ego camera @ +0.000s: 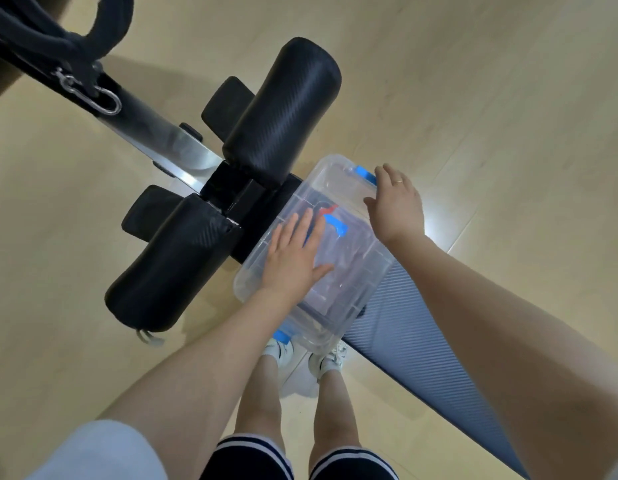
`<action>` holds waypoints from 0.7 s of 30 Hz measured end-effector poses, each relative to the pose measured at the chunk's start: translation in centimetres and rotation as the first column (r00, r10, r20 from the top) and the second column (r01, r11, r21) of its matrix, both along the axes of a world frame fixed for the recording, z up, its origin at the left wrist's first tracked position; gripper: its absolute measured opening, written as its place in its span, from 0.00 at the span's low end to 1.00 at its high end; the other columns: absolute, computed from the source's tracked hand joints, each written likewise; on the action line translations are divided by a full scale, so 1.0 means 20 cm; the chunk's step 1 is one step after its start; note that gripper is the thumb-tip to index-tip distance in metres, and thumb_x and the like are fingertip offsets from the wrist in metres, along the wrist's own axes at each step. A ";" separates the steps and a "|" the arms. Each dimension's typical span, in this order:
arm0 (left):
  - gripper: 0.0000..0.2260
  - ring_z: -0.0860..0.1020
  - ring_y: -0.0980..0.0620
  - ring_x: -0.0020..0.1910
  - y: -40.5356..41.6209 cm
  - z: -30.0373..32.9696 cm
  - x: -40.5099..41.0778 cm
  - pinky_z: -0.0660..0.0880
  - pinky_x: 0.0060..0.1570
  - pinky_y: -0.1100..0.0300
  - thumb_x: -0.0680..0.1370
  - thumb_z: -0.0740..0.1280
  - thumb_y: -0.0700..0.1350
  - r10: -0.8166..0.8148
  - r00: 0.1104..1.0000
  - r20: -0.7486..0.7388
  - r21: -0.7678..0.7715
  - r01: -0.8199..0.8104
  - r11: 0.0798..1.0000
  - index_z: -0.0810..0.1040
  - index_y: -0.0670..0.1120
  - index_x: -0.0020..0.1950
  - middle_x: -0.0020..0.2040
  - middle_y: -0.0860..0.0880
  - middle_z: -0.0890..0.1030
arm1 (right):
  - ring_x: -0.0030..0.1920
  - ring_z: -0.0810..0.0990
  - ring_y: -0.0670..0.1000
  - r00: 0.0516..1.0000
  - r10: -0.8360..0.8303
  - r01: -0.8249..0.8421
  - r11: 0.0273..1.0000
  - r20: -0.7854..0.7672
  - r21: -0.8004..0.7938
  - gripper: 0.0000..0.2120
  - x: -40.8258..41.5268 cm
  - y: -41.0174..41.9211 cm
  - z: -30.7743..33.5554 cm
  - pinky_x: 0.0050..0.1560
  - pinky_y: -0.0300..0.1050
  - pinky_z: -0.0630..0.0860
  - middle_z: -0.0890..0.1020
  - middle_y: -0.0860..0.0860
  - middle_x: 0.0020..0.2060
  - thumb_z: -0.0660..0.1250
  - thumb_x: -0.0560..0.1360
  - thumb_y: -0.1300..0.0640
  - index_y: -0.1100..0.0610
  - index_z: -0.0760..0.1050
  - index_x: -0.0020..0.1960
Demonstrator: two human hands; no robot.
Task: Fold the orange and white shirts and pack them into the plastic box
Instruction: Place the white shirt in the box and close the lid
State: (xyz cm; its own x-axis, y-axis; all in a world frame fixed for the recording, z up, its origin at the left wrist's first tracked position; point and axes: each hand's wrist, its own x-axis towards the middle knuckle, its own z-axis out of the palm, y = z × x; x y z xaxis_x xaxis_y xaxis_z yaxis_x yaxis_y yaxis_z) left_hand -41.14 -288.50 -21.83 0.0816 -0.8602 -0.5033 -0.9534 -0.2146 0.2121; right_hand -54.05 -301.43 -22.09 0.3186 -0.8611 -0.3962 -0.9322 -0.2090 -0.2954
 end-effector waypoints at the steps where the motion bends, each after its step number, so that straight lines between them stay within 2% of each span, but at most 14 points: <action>1: 0.35 0.42 0.47 0.77 0.06 0.02 0.01 0.40 0.74 0.51 0.78 0.58 0.57 0.129 0.990 -0.053 -0.049 -0.131 0.990 0.43 0.47 0.77 0.78 0.47 0.42 | 0.74 0.58 0.58 0.999 0.044 -0.044 0.999 0.007 0.003 0.25 0.00 0.04 0.02 0.71 0.51 0.58 0.59 0.57 0.75 0.58 0.79 0.57 0.59 0.56 0.74; 2: 0.34 0.42 0.47 0.77 0.12 0.03 0.01 0.40 0.74 0.50 0.79 0.59 0.55 0.247 0.966 -0.078 -0.100 -0.254 0.962 0.44 0.46 0.77 0.78 0.46 0.43 | 0.75 0.56 0.58 0.995 0.099 -0.099 0.995 0.022 -0.001 0.27 -0.01 0.08 0.04 0.72 0.52 0.56 0.56 0.57 0.76 0.58 0.79 0.57 0.60 0.54 0.75; 4: 0.35 0.44 0.43 0.77 0.26 0.05 0.01 0.42 0.73 0.49 0.78 0.62 0.52 0.440 0.897 -0.033 -0.174 -0.439 0.881 0.46 0.43 0.77 0.78 0.43 0.44 | 0.75 0.55 0.58 0.970 0.238 -0.239 0.971 0.041 0.021 0.26 -0.01 0.17 0.07 0.72 0.54 0.55 0.54 0.58 0.76 0.58 0.79 0.58 0.59 0.54 0.74; 6: 0.39 0.46 0.42 0.76 0.37 0.05 0.01 0.45 0.73 0.48 0.76 0.65 0.53 0.639 0.769 -0.014 -0.133 -0.635 0.761 0.45 0.42 0.77 0.78 0.42 0.45 | 0.75 0.53 0.58 0.921 0.390 -0.389 0.916 0.015 0.098 0.27 -0.01 0.26 0.06 0.73 0.54 0.54 0.52 0.57 0.76 0.57 0.79 0.58 0.57 0.53 0.75; 7: 0.42 0.46 0.42 0.76 0.41 0.04 0.01 0.46 0.73 0.49 0.74 0.67 0.55 0.755 0.654 -0.036 -0.063 -0.756 0.652 0.44 0.41 0.77 0.78 0.41 0.45 | 0.76 0.52 0.57 0.887 0.462 -0.455 0.880 -0.018 0.137 0.28 -0.02 0.29 0.05 0.74 0.54 0.53 0.50 0.56 0.77 0.57 0.79 0.57 0.57 0.51 0.76; 9: 0.48 0.52 0.42 0.76 0.46 0.02 0.01 0.51 0.73 0.47 0.71 0.69 0.60 0.943 0.324 -0.071 0.159 -0.930 0.331 0.43 0.42 0.77 0.77 0.42 0.50 | 0.76 0.50 0.57 0.838 0.541 -0.521 0.832 -0.070 0.191 0.30 -0.03 0.34 0.03 0.74 0.54 0.53 0.47 0.56 0.77 0.58 0.79 0.55 0.57 0.49 0.76; 11: 0.46 0.65 0.41 0.70 0.49 -0.03 0.00 0.64 0.67 0.48 0.68 0.68 0.65 0.994 -0.024 -0.107 0.471 -0.882 0.029 0.53 0.44 0.76 0.73 0.43 0.64 | 0.76 0.50 0.58 0.841 0.533 -0.512 0.840 -0.091 0.183 0.31 -0.04 0.38 0.01 0.75 0.54 0.51 0.46 0.55 0.77 0.59 0.78 0.54 0.56 0.48 0.76; 12: 0.43 0.71 0.42 0.65 0.50 -0.04 -0.02 0.70 0.62 0.51 0.66 0.68 0.68 0.974 -0.185 -0.133 0.603 -0.795 -0.069 0.60 0.45 0.73 0.69 0.44 0.69 | 0.76 0.50 0.58 0.850 0.518 -0.501 0.851 -0.098 0.156 0.31 -0.04 0.40 0.01 0.75 0.55 0.50 0.47 0.56 0.77 0.59 0.78 0.54 0.56 0.49 0.76; 13: 0.41 0.75 0.43 0.60 0.50 -0.05 -0.03 0.73 0.57 0.53 0.64 0.68 0.69 0.939 -0.308 -0.152 0.679 -0.723 -0.128 0.66 0.46 0.69 0.65 0.45 0.74 | 0.76 0.50 0.59 0.859 0.501 -0.488 0.863 -0.105 0.128 0.31 -0.05 0.41 0.00 0.75 0.55 0.48 0.49 0.56 0.77 0.59 0.78 0.53 0.56 0.50 0.76; 14: 0.39 0.78 0.44 0.56 0.51 -0.06 -0.05 0.75 0.54 0.53 0.63 0.69 0.69 0.915 -0.367 -0.167 0.694 -0.703 -0.156 0.70 0.47 0.65 0.61 0.46 0.77 | 0.76 0.50 0.59 0.870 0.481 -0.472 0.876 -0.109 0.104 0.31 -0.06 0.42 0.00 0.75 0.56 0.47 0.50 0.57 0.77 0.60 0.78 0.53 0.56 0.51 0.76; 15: 0.36 0.79 0.45 0.53 0.51 -0.06 -0.06 0.77 0.54 0.52 0.63 0.69 0.68 0.910 -0.365 -0.195 0.662 -0.734 -0.152 0.73 0.46 0.62 0.56 0.46 0.79 | 0.76 0.50 0.60 0.883 0.457 -0.450 0.889 -0.107 0.084 0.31 -0.07 0.43 0.00 0.74 0.57 0.46 0.51 0.58 0.76 0.61 0.77 0.53 0.57 0.52 0.76; 18: 0.23 0.82 0.45 0.46 0.51 -0.05 -0.05 0.80 0.50 0.50 0.72 0.66 0.61 0.961 -0.112 -0.252 0.476 -0.879 0.022 0.76 0.41 0.50 0.47 0.44 0.82 | 0.76 0.48 0.60 0.926 0.364 -0.359 0.931 -0.096 0.064 0.32 -0.13 0.45 0.02 0.74 0.55 0.45 0.50 0.57 0.77 0.61 0.77 0.53 0.58 0.51 0.76; 19: 0.21 0.82 0.44 0.45 0.50 -0.03 -0.04 0.80 0.47 0.52 0.75 0.65 0.58 0.962 -0.080 -0.261 0.462 -0.885 0.051 0.76 0.40 0.50 0.47 0.43 0.82 | 0.76 0.47 0.59 0.945 0.314 -0.311 0.949 -0.087 0.050 0.32 -0.15 0.45 0.02 0.75 0.55 0.45 0.48 0.58 0.77 0.61 0.77 0.54 0.58 0.51 0.76; 21: 0.17 0.82 0.43 0.46 0.47 -0.01 -0.03 0.80 0.45 0.53 0.77 0.64 0.54 0.960 -0.096 -0.264 0.501 -0.864 0.052 0.74 0.40 0.53 0.49 0.42 0.80 | 0.77 0.44 0.59 0.983 0.168 -0.165 0.986 -0.075 0.034 0.35 -0.18 0.46 0.03 0.74 0.55 0.42 0.45 0.58 0.77 0.62 0.77 0.54 0.57 0.47 0.76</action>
